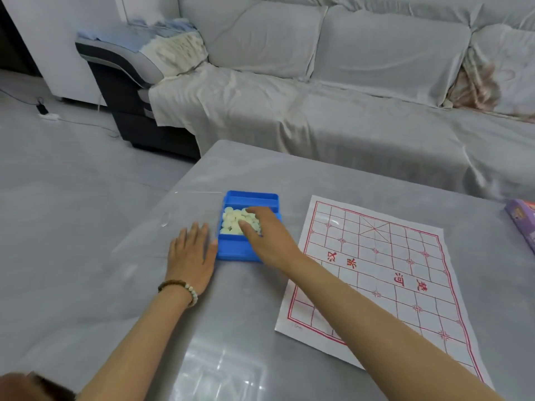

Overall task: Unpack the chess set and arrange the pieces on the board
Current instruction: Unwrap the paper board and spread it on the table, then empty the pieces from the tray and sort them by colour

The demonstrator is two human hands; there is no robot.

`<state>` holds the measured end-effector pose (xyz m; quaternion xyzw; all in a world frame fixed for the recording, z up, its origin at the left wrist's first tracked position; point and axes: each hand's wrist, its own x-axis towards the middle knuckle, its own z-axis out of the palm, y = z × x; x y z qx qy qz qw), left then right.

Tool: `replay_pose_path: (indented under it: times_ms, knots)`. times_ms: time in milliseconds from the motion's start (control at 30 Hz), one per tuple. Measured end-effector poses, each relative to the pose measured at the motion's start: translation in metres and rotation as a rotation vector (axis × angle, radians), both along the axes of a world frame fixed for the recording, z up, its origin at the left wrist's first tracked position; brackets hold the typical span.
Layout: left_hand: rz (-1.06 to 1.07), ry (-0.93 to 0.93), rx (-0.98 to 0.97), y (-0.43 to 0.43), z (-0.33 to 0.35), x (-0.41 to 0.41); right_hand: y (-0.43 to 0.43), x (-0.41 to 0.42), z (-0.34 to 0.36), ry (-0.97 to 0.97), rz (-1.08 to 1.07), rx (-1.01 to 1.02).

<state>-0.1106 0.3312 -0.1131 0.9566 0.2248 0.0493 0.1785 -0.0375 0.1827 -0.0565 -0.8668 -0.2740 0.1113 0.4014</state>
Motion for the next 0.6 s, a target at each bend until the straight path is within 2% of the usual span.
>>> replay_pose_path:
  times_ms: [67, 133, 267, 400, 500, 600]
  knots:
    - [-0.014, -0.003, 0.034, 0.002, -0.003, -0.002, 0.022, 0.001, -0.009, 0.063, 0.039, -0.018]
    - [-0.003, 0.016, 0.024, 0.002, -0.004, 0.0, 0.028, 0.006, -0.022, 0.035, 0.022, -0.033]
    - [-0.013, 0.077, 0.03, 0.002, -0.005, 0.004, 0.023, 0.024, -0.041, -0.069, -0.171, -0.109]
    - [-0.023, 0.069, 0.035, 0.003, -0.005, 0.001, 0.033, 0.025, -0.041, -0.11, -0.205, -0.287]
    - [-0.033, 0.069, 0.035, 0.004, -0.005, -0.001, 0.052, 0.027, -0.04, -0.156, -0.315, -0.435]
    - [-0.051, 0.061, 0.016, 0.006, -0.004, -0.002, 0.066, 0.031, -0.043, -0.204, -0.341, -0.485]
